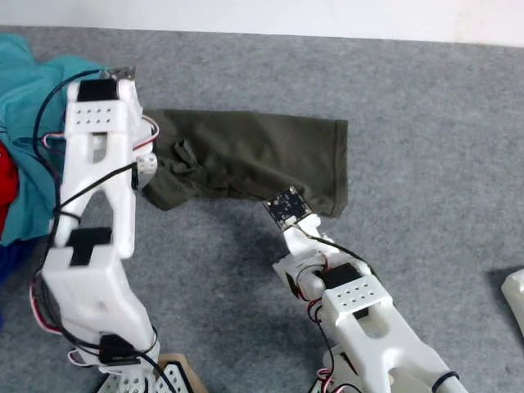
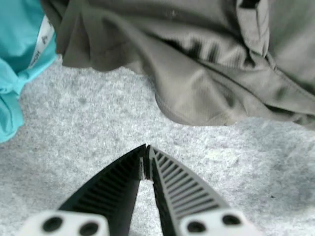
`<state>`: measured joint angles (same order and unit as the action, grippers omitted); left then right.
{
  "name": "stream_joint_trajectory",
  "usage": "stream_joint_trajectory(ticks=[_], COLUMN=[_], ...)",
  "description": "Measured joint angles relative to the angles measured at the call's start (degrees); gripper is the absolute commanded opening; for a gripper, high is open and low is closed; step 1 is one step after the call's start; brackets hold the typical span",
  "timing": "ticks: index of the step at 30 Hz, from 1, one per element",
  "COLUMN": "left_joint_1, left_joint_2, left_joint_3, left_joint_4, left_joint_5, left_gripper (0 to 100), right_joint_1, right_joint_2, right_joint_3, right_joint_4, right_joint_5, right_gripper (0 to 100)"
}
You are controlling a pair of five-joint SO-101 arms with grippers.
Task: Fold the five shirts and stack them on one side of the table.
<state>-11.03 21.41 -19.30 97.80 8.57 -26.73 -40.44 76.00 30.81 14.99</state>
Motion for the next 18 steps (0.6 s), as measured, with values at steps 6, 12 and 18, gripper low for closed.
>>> stream_joint_trajectory(ticks=[6, 12, 18], left_joint_1=[0.0, 0.0, 0.0], left_joint_2=[-10.2, -12.0, -12.0], left_joint_3=[19.8, 33.2, 39.0], left_joint_4=[-13.9, -29.7, -40.9], left_joint_5=[0.0, 0.0, 0.0], left_gripper=[1, 1, 1], right_joint_1=[0.0, 0.0, 0.0], right_joint_2=[0.0, 0.0, 0.0], right_joint_3=[0.0, 0.0, 0.0], right_joint_4=[0.0, 0.0, 0.0], right_joint_5=[0.0, 0.0, 0.0], right_gripper=[3.9, 3.9, 3.9])
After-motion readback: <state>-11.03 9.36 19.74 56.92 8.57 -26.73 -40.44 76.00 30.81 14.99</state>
